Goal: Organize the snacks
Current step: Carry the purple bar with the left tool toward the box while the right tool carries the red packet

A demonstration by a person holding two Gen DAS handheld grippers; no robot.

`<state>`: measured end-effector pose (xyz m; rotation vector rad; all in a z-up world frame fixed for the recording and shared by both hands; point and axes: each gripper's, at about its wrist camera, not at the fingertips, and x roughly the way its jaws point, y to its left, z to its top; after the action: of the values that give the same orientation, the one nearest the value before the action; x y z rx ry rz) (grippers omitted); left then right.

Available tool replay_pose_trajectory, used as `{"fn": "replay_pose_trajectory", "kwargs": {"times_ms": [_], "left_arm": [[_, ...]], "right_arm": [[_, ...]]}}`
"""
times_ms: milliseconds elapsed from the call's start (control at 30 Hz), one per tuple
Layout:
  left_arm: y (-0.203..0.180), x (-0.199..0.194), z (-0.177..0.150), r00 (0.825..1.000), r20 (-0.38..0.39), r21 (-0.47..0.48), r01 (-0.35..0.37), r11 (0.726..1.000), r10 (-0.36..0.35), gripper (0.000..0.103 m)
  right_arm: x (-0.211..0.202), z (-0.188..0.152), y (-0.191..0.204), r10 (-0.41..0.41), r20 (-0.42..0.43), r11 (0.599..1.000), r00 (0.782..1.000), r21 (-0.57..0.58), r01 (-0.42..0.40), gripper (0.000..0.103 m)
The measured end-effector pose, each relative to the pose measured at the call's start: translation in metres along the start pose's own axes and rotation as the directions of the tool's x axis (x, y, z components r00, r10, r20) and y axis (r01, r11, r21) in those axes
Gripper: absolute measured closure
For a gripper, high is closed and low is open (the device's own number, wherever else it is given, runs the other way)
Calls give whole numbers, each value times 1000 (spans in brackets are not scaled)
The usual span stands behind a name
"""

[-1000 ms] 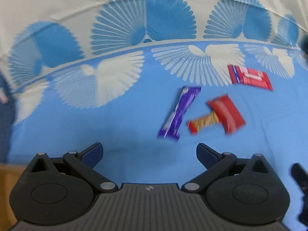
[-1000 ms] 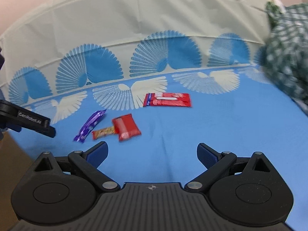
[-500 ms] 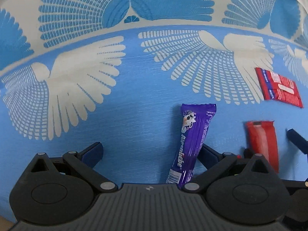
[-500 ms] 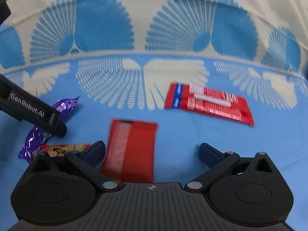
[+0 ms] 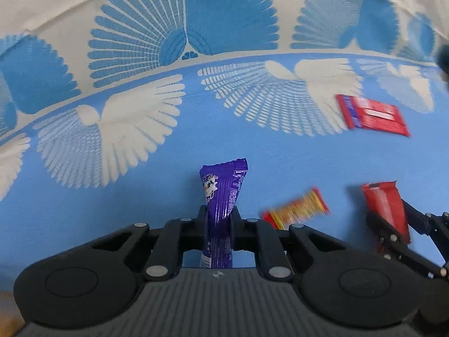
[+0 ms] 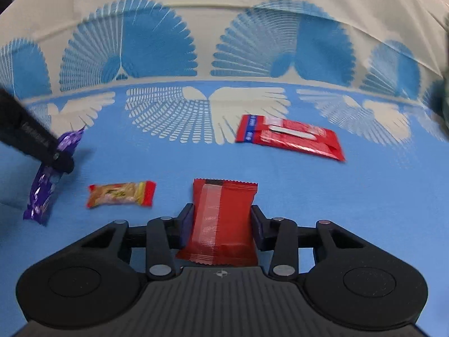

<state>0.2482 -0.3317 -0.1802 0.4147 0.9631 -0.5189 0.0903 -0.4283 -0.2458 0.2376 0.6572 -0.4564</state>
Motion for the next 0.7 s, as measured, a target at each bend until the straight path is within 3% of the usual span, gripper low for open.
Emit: {"fn": "replay_pose_trajectory", "kwargs": {"times_ms": [200,300,467,700], "left_arm": [[2,-97,-50,996,41,-9,76,997,-75,88],[6,-146,-77,995,65,-7,81,997,-80,88],[28,-225,-126,997,61,-43,60,997,-57,88],[73,-315,-211,997,79,-56,22,998,-18,88]], "right_arm": [[-101,-12,1,-2,41,994,999,110,-2,59],[-159,-18,13,19,76,991,997,128,-29,59],[-256,-32,45,99,135,983,986,142,-118,59],[-361,-70,100,247,126,960,961,107,-260,59]]}}
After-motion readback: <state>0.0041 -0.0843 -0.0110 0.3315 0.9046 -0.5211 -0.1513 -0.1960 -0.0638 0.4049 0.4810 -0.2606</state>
